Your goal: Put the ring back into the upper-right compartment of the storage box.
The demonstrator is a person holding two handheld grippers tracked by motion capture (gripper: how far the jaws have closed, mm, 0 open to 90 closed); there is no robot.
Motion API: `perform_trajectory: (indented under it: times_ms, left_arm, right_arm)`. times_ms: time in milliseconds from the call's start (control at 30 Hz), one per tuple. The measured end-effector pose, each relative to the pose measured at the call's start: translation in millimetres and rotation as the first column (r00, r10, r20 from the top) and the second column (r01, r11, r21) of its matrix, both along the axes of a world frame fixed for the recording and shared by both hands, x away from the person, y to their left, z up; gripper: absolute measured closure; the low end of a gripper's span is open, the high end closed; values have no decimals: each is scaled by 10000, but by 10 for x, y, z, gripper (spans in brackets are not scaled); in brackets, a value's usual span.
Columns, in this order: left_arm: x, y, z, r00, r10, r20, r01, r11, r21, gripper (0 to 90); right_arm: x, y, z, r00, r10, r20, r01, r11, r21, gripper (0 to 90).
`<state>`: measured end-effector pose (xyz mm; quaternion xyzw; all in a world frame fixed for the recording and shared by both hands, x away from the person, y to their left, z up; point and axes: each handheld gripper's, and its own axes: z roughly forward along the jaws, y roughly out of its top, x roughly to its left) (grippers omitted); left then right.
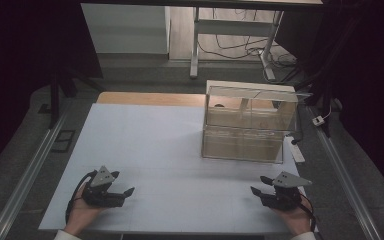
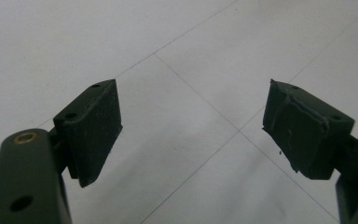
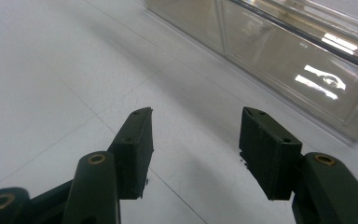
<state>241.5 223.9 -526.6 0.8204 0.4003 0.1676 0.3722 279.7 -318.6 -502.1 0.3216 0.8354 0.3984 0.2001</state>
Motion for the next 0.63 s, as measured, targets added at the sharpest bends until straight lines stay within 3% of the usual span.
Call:
perform_trajectory:
  times_ms: [633]
  left_arm:
    - [2, 9, 1, 10000, 11, 17, -11, 10000, 18, 191]
  right_arm:
    - [-16, 0, -12, 9999, 113, 110, -113, 9999, -41, 416]
